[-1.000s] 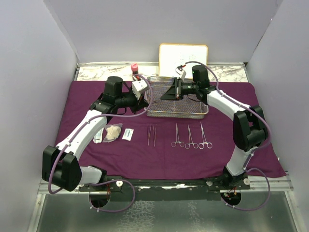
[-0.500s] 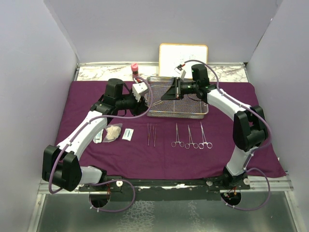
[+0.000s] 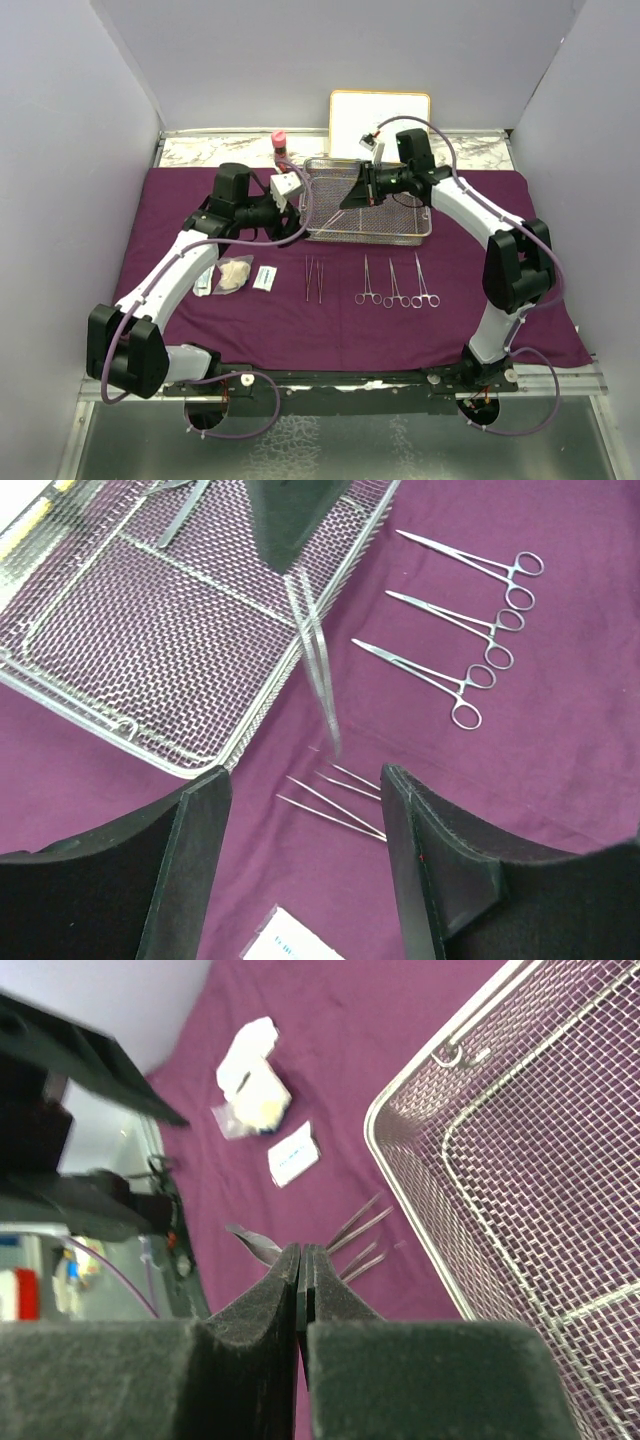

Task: Open and lay out the surgical kit
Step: Place the medical item in the surgical kit.

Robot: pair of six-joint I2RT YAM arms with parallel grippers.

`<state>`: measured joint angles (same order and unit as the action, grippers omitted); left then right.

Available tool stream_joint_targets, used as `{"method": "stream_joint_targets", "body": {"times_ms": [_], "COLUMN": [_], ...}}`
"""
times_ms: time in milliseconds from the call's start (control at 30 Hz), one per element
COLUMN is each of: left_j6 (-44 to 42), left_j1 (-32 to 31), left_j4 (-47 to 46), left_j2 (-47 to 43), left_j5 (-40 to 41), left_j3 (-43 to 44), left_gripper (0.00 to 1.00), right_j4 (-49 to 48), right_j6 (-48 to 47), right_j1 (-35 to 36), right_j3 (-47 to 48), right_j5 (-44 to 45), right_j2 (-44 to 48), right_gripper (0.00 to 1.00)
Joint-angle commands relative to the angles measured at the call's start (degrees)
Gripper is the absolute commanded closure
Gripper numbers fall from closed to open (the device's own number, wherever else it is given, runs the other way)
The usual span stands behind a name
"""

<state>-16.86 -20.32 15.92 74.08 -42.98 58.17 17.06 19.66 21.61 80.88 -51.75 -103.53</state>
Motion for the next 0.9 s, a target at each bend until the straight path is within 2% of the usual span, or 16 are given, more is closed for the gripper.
{"method": "stream_joint_targets", "body": {"times_ms": [0, 200, 400, 867], "left_j6": [0.5, 6.9, 8.7, 11.5], "left_j1": [3.1, 8.7, 11.8, 13.6], "left_j4": [0.4, -3.1, -5.3, -6.9], "left_j2": [-2.2, -2.1, -3.8, -5.6], "left_j5": [-0.9, 0.3, 1.7, 3.9], "left_j3": [1.9, 2.7, 0.8, -0.3], "left_gripper": [0.35, 0.35, 0.35, 0.35], "right_j4": [12.5, 24.9, 30.6, 41.3], "right_j6": [-18.5, -32.9, -42.0, -52.6], "right_j1": [-0.3, 1.0, 5.0, 13.5], "right_j3": [2.6, 4.7, 6.5, 20.4], "right_j5": [0.5, 1.8, 4.5, 11.6], "right_j2": [-1.1, -4.5, -7.3, -17.1], "right_gripper": [0.99, 0.99, 0.99, 0.99]}}
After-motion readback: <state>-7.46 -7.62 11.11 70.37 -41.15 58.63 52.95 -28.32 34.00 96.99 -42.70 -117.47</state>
